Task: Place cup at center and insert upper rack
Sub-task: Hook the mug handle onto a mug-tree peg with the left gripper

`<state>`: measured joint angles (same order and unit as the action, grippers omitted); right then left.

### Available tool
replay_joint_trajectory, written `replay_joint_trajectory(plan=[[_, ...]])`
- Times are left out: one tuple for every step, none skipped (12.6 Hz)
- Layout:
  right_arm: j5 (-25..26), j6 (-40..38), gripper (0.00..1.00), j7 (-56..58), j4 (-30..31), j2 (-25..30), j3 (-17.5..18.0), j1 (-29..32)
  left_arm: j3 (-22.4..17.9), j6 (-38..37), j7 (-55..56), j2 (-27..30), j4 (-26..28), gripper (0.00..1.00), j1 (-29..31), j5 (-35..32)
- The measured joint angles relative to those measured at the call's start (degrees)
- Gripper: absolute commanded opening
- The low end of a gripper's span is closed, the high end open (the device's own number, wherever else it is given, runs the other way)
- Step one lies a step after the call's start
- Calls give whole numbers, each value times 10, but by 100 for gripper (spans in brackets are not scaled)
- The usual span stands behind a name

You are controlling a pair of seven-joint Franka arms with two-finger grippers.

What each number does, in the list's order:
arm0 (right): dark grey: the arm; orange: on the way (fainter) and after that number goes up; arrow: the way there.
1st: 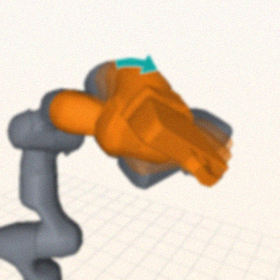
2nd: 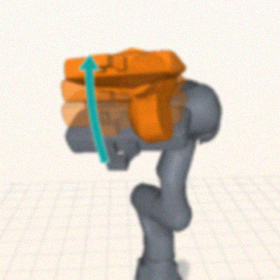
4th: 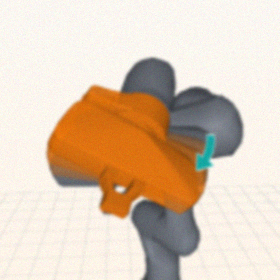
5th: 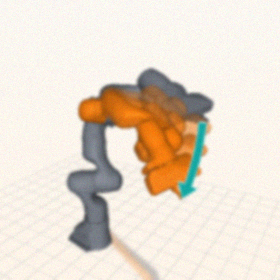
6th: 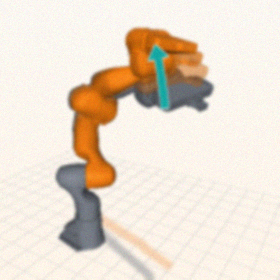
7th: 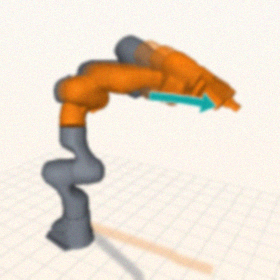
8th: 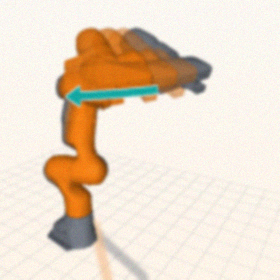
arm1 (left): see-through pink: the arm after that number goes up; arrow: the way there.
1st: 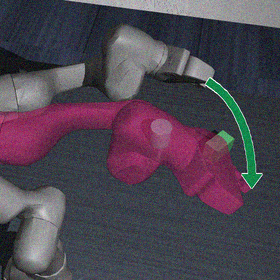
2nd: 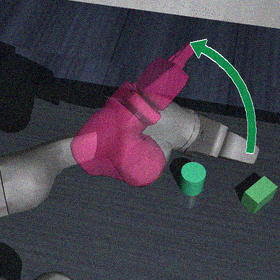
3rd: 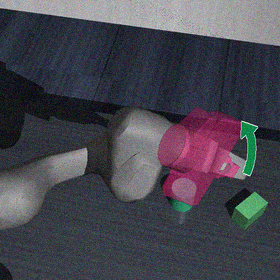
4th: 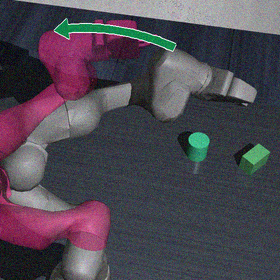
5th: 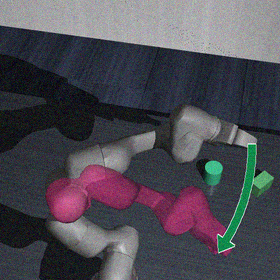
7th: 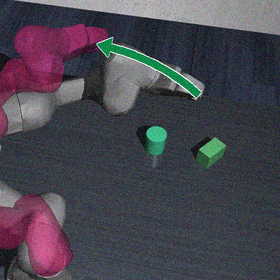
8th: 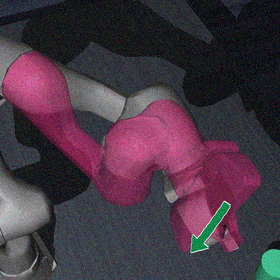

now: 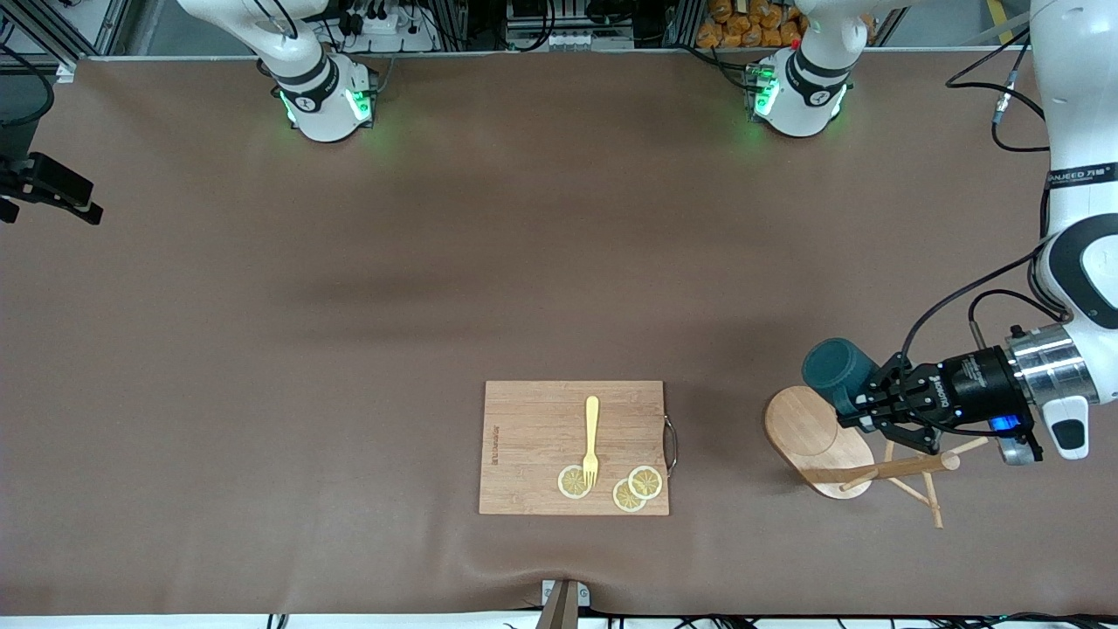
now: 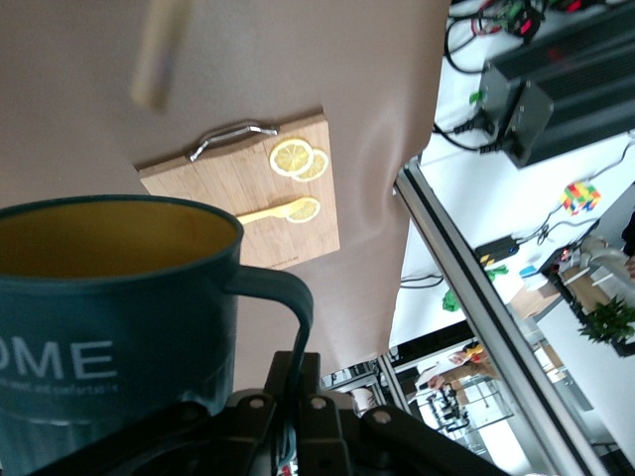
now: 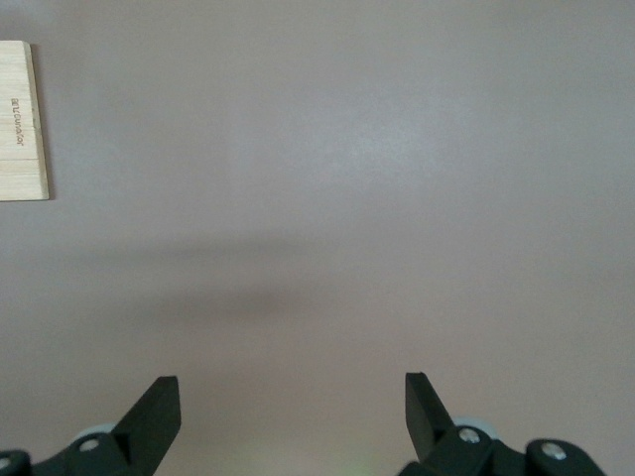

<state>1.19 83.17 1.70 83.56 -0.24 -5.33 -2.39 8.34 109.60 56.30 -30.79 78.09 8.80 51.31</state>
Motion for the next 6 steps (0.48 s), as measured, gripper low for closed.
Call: replay_joint_trajectory(plan=[[0, 0, 100, 0, 0, 0, 0, 0, 0, 0, 0, -3, 0, 0, 4, 0], [0, 0, 100, 0, 0, 0, 0, 0, 0, 0, 0, -6, 0, 0, 5, 0], [0, 0, 100, 0, 0, 0, 0, 0, 0, 2, 1, -8, 0, 0, 5, 0], [0, 0, 100, 0, 0, 0, 0, 0, 0, 8, 1, -10, -1, 0, 5, 0], [0, 0, 100, 0, 0, 0, 0, 0, 0, 13, 1, -13, -2, 0, 5, 0], [0, 0, 100, 0, 0, 0, 0, 0, 0, 15, 1, -14, -4, 0, 6, 0]])
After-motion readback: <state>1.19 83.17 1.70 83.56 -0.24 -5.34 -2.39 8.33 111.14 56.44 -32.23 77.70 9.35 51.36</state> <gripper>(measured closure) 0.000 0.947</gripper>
